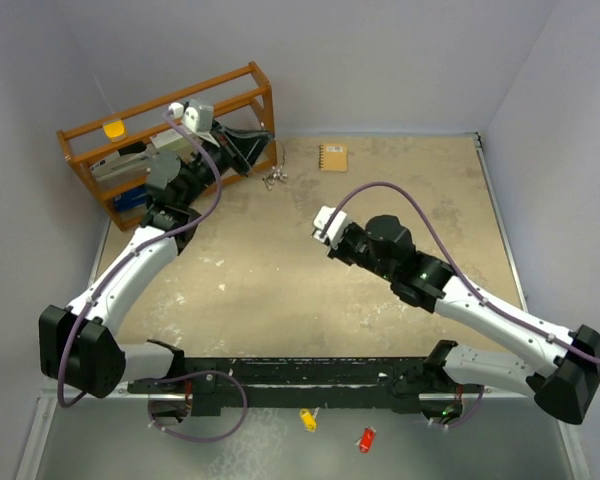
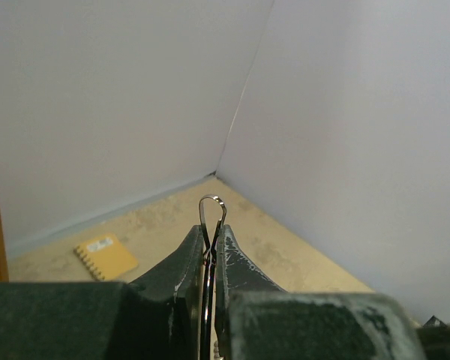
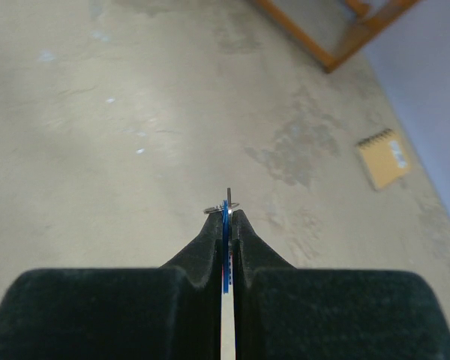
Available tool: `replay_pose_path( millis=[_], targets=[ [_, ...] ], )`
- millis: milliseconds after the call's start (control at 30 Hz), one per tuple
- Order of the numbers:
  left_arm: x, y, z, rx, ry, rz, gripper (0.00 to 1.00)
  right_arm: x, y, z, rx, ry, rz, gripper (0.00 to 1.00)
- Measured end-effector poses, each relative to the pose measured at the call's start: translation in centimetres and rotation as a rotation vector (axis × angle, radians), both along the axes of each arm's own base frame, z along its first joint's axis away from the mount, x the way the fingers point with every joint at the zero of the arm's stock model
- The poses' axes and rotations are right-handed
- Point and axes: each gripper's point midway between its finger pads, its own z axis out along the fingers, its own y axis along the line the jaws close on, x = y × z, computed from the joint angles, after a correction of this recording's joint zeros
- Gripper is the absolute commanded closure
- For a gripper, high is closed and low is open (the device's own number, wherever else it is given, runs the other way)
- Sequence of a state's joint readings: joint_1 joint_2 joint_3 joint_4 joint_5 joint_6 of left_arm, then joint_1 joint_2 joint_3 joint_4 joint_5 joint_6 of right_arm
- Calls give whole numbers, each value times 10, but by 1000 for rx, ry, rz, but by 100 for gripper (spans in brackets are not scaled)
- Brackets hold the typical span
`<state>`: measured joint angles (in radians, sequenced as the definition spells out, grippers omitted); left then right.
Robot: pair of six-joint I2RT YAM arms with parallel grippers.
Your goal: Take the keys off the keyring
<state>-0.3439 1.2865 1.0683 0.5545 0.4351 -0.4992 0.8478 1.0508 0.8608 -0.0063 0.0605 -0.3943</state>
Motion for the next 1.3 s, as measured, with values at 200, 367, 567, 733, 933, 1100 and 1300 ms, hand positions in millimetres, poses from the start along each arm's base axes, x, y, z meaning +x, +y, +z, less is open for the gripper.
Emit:
replay_pose_path(
  millis=[200, 367, 567, 733, 933, 1100, 1300],
  targets=[
    [4, 3, -93, 107, 204, 49, 100, 40, -42, 20, 103, -42, -293, 100],
    [-10, 0, -169, 208, 374, 63, 100, 73, -64, -26, 101, 89, -474, 100],
    [-24, -19, -213, 260, 451, 19, 100, 90, -83, -80, 85, 233, -577, 100],
    [-18, -27, -263, 279, 531, 8, 100, 106, -92, -99, 117, 285, -613, 100],
    [-6, -36, -305, 278, 581, -3, 100, 125, -90, -134, 111, 375, -619, 100],
    [5, -40, -336, 299, 613, 5, 100, 150, -72, -144, 134, 395, -588, 100],
    [29, -46, -337, 321, 565, 28, 100, 183, -51, -147, 159, 393, -555, 100]
  ],
)
